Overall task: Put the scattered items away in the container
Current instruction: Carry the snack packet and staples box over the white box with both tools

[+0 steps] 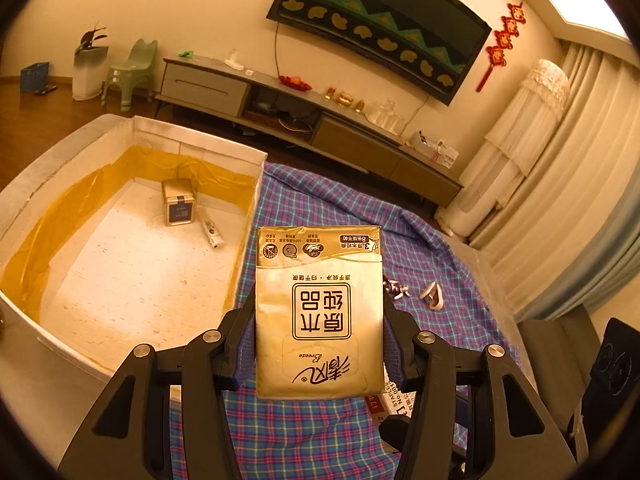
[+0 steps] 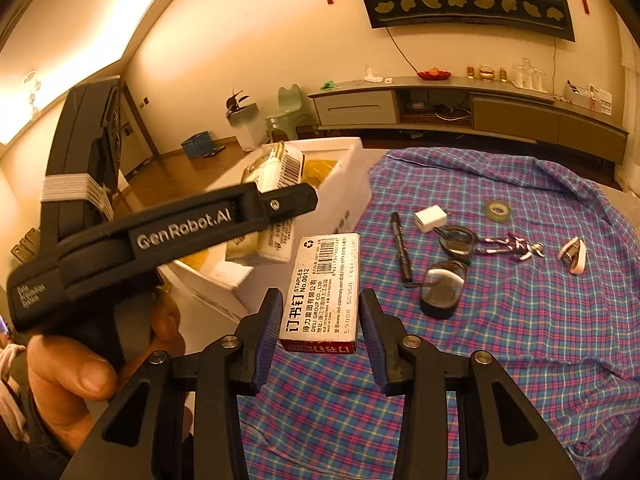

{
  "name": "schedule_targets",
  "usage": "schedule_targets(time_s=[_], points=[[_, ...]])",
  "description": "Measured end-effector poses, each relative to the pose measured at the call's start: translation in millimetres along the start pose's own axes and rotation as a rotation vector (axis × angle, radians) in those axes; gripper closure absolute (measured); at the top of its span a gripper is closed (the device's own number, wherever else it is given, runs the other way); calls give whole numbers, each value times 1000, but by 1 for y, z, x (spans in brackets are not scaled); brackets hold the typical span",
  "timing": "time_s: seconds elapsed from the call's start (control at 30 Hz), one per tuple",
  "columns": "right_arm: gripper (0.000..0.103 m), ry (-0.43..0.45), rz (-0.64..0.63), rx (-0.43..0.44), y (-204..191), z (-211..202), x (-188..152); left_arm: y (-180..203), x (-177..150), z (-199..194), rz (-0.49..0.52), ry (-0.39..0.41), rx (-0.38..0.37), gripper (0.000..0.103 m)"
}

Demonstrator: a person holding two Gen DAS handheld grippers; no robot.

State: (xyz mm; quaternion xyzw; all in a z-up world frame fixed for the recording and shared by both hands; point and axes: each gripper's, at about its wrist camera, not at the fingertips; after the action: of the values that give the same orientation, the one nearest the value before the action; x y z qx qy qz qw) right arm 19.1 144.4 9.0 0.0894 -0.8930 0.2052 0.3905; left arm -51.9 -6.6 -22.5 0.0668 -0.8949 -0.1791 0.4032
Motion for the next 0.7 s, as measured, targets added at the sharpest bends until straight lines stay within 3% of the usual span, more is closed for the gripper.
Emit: schedule_targets(time_s=[0.7], points=[[62, 17, -64, 55, -48, 13, 38, -71, 23, -31, -136, 71, 51, 49]])
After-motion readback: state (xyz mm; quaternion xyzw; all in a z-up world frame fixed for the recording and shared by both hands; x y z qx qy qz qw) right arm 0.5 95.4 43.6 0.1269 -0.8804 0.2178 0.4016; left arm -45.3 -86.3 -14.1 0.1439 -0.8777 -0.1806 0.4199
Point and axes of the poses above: each gripper's, at about its wrist camera, not at the fingertips, and z roughly the way its jaws point, y to its right, x to its top, and after that the axes turned 4 degrees about x, right-handed
